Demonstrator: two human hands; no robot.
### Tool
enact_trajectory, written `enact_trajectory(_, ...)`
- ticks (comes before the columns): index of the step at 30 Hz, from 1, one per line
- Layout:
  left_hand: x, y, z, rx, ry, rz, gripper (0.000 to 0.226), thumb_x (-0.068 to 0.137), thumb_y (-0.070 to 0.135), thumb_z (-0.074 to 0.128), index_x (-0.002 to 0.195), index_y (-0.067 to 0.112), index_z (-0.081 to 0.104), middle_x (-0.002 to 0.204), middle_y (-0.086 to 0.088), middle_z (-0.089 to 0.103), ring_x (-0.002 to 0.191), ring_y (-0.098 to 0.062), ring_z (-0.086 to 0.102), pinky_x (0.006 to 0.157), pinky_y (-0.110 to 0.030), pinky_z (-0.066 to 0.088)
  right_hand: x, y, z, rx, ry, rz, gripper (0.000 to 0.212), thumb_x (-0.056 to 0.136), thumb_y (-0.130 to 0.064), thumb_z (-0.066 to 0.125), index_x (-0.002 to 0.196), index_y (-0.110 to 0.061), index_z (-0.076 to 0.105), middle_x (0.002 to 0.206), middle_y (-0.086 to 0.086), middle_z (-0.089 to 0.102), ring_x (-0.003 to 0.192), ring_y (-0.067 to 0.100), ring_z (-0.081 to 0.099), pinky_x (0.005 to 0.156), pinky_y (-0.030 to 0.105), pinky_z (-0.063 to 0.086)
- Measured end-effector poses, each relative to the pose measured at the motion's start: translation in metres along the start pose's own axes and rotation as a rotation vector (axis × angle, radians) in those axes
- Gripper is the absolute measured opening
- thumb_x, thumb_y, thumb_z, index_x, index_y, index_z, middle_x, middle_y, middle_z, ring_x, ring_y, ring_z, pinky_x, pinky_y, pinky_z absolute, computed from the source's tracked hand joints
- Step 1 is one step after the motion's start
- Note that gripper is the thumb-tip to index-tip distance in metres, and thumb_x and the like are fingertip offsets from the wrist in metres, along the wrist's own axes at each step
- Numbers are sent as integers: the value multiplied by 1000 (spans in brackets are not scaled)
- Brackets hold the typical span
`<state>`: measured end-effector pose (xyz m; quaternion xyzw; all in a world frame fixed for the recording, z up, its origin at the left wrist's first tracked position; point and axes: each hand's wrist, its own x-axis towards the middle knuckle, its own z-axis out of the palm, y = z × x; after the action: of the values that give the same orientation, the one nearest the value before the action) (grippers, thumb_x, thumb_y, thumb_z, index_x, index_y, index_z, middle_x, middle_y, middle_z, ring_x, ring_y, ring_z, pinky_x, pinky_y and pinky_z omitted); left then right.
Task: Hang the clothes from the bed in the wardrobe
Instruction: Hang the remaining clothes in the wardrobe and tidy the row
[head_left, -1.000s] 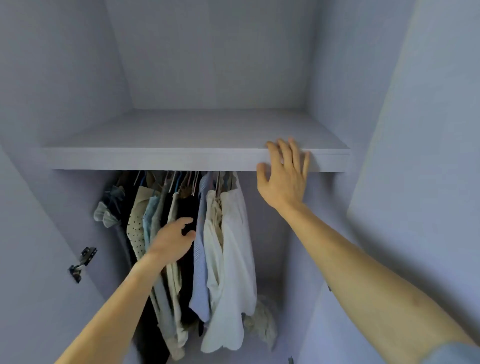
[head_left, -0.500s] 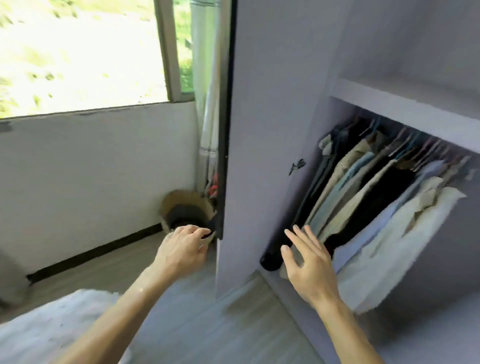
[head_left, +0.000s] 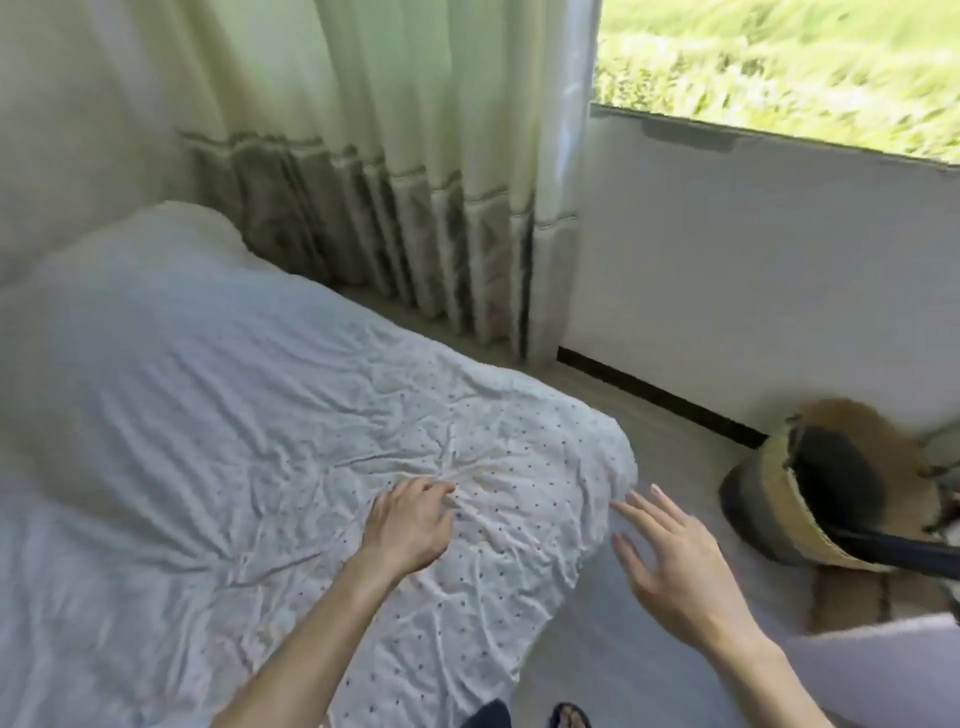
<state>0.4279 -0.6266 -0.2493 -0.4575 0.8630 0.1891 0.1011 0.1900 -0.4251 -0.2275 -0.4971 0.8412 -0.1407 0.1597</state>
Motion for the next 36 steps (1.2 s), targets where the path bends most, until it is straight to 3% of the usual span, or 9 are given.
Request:
enact_trajectory(7, -133, -99, 38, -230, 105, -525, 45, 101, 36, 41, 145, 29, 45, 149, 6, 46, 138, -19, 39, 111, -36, 33, 36, -96, 55, -71, -301, -548, 47, 102, -54, 37, 147, -43, 40, 159, -22, 24, 152, 3, 4, 124, 37, 11)
enact_trajectory(11, -219, -116, 70, -339, 166, -791, 45, 100, 35, 43, 145, 29, 46, 148, 5, 48, 137, -19, 42, 111, -37, 35, 30, -148, 95, -123, -411, -818, 49, 101, -56, 34, 145, -39, 47, 157, -15, 35, 151, 7, 12, 122, 37, 17)
enact_trajectory(18, -363, -131, 127, -437, 211, -1166, 40, 99, 32, 45, 138, 29, 52, 141, 7, 55, 131, -19, 49, 105, -39, 42, -26, -249, 153, -259, -632, -1195, 50, 103, -54, 30, 151, -40, 35, 161, -15, 25, 153, 9, 5, 124, 39, 13)
enact_trajectory(27, -453, -217, 197, -613, 148, -1345, 46, 100, 36, 43, 145, 29, 47, 146, 6, 51, 134, -17, 47, 107, -39, 42, -102, -366, 255, -410, -791, -1348, 54, 100, -52, 22, 151, -38, 35, 162, -13, 26, 153, 10, 6, 124, 39, 11)
enact_trajectory(36, -490, -441, 243, -627, -19, -1292, 47, 100, 32, 40, 147, 26, 40, 153, -1, 39, 137, -24, 40, 111, -41, 34, -133, -523, 406, -600, -900, -1218, 52, 104, -43, 33, 155, -31, 28, 162, -9, 28, 152, 13, 13, 122, 35, 16)
